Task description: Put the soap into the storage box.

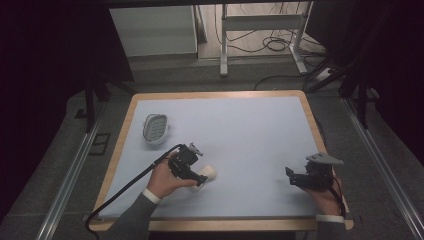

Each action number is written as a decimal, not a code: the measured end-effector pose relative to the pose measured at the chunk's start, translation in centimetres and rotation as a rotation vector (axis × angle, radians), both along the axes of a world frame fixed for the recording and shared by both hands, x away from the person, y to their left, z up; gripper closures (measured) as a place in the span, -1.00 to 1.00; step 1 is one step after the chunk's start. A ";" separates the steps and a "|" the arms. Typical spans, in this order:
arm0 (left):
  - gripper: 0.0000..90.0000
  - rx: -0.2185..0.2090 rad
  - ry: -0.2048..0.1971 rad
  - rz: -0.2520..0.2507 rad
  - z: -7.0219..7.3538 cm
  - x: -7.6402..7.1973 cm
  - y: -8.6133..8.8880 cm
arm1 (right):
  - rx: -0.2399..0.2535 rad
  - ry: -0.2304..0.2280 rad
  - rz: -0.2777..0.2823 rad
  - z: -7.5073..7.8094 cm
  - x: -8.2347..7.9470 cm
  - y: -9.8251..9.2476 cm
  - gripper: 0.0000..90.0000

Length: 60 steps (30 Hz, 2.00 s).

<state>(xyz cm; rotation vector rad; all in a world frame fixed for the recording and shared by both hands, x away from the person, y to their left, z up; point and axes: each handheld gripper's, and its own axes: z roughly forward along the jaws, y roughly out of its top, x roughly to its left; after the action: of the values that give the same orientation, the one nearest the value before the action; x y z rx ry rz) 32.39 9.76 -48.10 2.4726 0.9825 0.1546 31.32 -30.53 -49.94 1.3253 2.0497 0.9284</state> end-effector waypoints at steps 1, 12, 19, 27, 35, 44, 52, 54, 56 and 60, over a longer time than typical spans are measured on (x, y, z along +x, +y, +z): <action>-0.55 0.005 -0.002 -0.004 -0.1 0.0 -0.2 | -0.001 -0.001 -0.001 0.0 0.0 0.0 -0.84; -0.47 0.054 0.015 -0.016 -1.1 0.4 -1.6 | -0.006 -0.001 -0.002 0.0 0.0 0.0 -0.84; -0.39 0.083 0.014 -0.008 -1.8 0.6 -1.8 | -0.009 0.001 -0.001 -0.1 0.0 0.0 -0.84; -0.25 0.104 0.014 -0.010 -2.4 0.6 -2.0 | -0.009 0.000 -0.004 0.0 0.0 0.0 -0.84; -0.01 0.097 -0.002 -0.040 -2.6 0.3 -2.2 | -0.004 -0.003 -0.015 0.1 -0.1 -0.3 -0.84; 0.10 0.088 0.006 -0.047 -2.6 0.4 -1.5 | -0.005 -0.003 -0.018 0.1 -0.1 -0.3 -0.84; 0.10 0.063 0.009 -0.035 -1.7 0.9 -0.3 | -0.006 -0.007 -0.023 0.1 -0.1 -0.3 -0.84; 0.10 0.045 0.002 -0.028 -1.2 1.0 0.2 | -0.006 -0.005 -0.024 0.1 -0.1 -0.4 -0.84; 0.11 0.040 -0.003 -0.025 -1.0 1.0 0.3 | -0.007 -0.006 -0.024 0.1 -0.1 -0.4 -0.84; 0.11 0.028 -0.013 -0.013 -0.6 1.1 0.7 | -0.009 -0.003 -0.025 0.1 -0.1 -0.3 -0.84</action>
<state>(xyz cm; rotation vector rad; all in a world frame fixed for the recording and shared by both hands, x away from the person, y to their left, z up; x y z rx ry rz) 33.47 10.47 -48.66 2.4994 0.9653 0.1809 31.26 -30.88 -49.85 1.3409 2.0277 0.9082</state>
